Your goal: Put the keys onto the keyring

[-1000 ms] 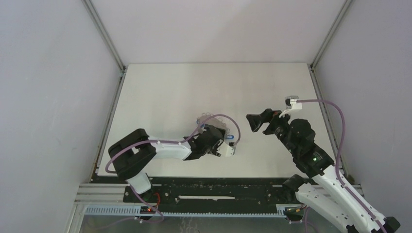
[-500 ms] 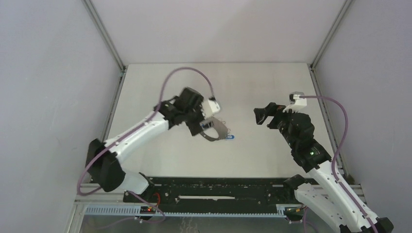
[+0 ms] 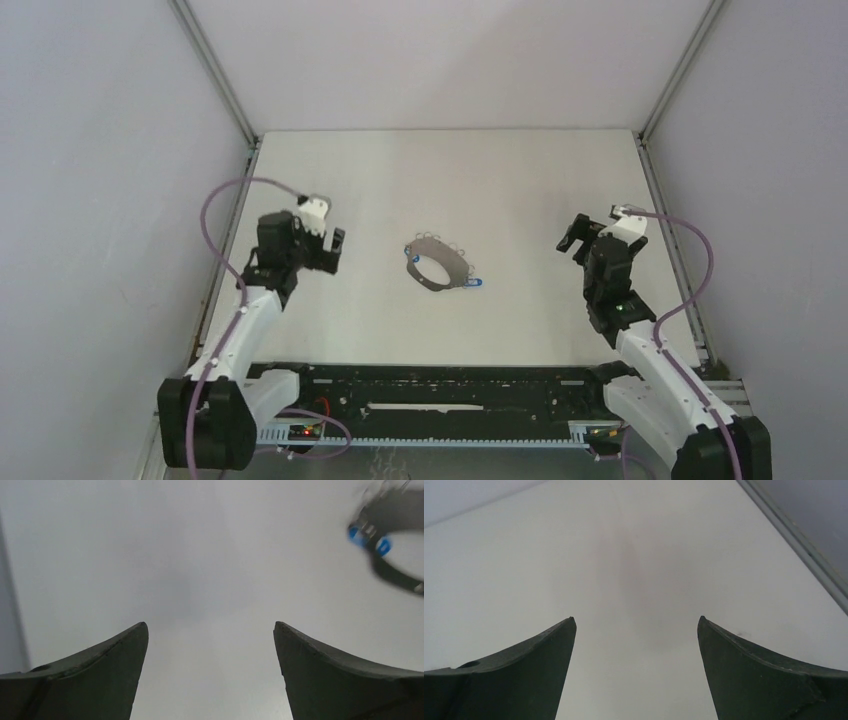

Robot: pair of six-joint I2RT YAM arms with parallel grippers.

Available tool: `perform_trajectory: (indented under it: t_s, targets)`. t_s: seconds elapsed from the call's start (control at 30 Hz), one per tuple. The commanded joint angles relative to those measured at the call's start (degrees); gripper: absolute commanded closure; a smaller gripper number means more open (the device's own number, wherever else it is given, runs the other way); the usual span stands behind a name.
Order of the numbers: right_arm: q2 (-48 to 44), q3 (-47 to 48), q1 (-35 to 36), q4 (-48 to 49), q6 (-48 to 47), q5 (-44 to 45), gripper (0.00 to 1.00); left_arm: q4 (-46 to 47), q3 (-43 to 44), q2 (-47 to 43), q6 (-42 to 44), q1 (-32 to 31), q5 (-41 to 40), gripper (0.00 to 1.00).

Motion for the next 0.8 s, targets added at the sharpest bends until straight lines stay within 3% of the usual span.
perform_trajectory:
  t_s: [0.0,0.17,0.4,0.6,0.7,0.77]
  targets:
    - [2.37,-4.19,-3.74,13.59,-4.65,2.13,0.0,22.68,-16.07,-3.22,-4.25,5.54,0.05,0.0]
    - [5.45,-10.89,-9.02,26.07,-4.75,-3.85,0.0,41.82,-24.57,-2.55,-11.57,10.25,0.57,0.0]
    - [14.66,-15.07,-13.43,41.04,-6.28,-9.3,0.0,53.93,-28.47,1.01,-13.4,11.0,-1.07,0.0]
    - [19.68,-17.58,-15.97,50.22,-7.44,-14.57,0.0,81.35,-38.37,4.89,-16.18,11.87,-2.0,0.0]
    - [23.19,-24.04,-15.26,64.38,-9.48,-15.6,0.0,102.14,-44.56,16.47,-18.78,11.96,-4.08,0.0]
    - [32.14,-26.88,-13.52,78.28,-10.9,-15.92,0.0,96.07,-43.15,14.44,-18.89,12.08,-3.92,0.0]
